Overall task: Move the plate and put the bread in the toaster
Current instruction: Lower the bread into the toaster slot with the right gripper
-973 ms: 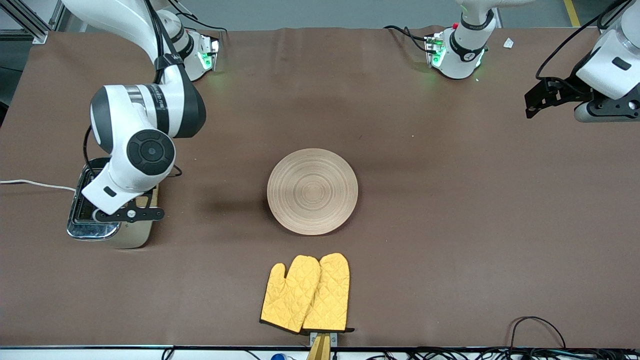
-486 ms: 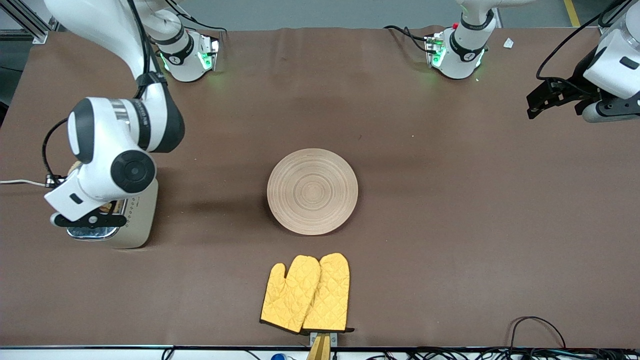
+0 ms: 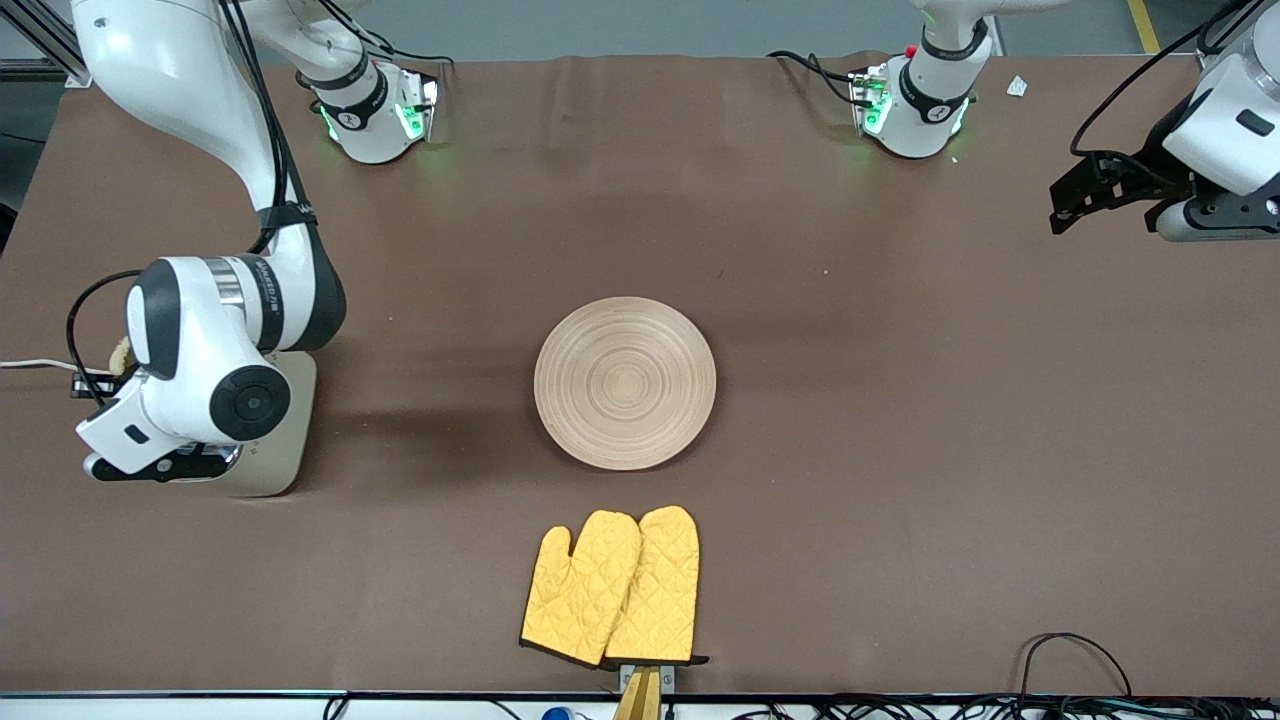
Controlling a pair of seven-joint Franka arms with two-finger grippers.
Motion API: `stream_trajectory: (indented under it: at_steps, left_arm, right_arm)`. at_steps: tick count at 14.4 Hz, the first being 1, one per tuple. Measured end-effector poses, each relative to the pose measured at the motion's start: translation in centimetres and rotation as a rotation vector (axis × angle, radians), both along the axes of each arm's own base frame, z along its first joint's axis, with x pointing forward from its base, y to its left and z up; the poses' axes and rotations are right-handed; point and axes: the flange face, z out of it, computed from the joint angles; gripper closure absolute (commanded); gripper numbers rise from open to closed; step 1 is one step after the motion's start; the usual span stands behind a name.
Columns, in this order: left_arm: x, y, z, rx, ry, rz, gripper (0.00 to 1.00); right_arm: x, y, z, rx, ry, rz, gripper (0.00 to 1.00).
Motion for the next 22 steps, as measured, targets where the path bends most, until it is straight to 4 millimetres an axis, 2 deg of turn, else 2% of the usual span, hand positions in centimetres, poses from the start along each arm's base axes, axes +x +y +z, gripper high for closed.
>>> stream_trajectory:
  at_steps: [4, 9, 15, 19, 22]
  left_arm:
    - [0.0, 0.0, 0.0, 0.000, 0.000, -0.018, 0.00]
    - [-0.3, 0.0, 0.3, 0.000, 0.001, -0.049, 0.00]
    - [-0.8, 0.0, 0.8, 0.002, 0.001, -0.050, 0.00]
    - [-0.6, 0.1, 0.5, 0.001, 0.001, -0.050, 0.00]
    - [-0.4, 0.1, 0.2, 0.001, 0.006, -0.049, 0.00]
  right_arm:
    - [0.0, 0.5, -0.1, -0.002, 0.001, 0.010, 1.00]
    - [-0.2, 3.8, 0.1, -0.001, -0.004, 0.057, 1.00]
    - [-0.2, 4.1, -0.1, -0.002, -0.003, 0.061, 1.00]
    - [-0.2, 5.1, -1.4, -0.012, -0.008, 0.060, 0.99]
    - [-0.1, 5.1, -2.7, -0.013, 0.002, 0.049, 0.98]
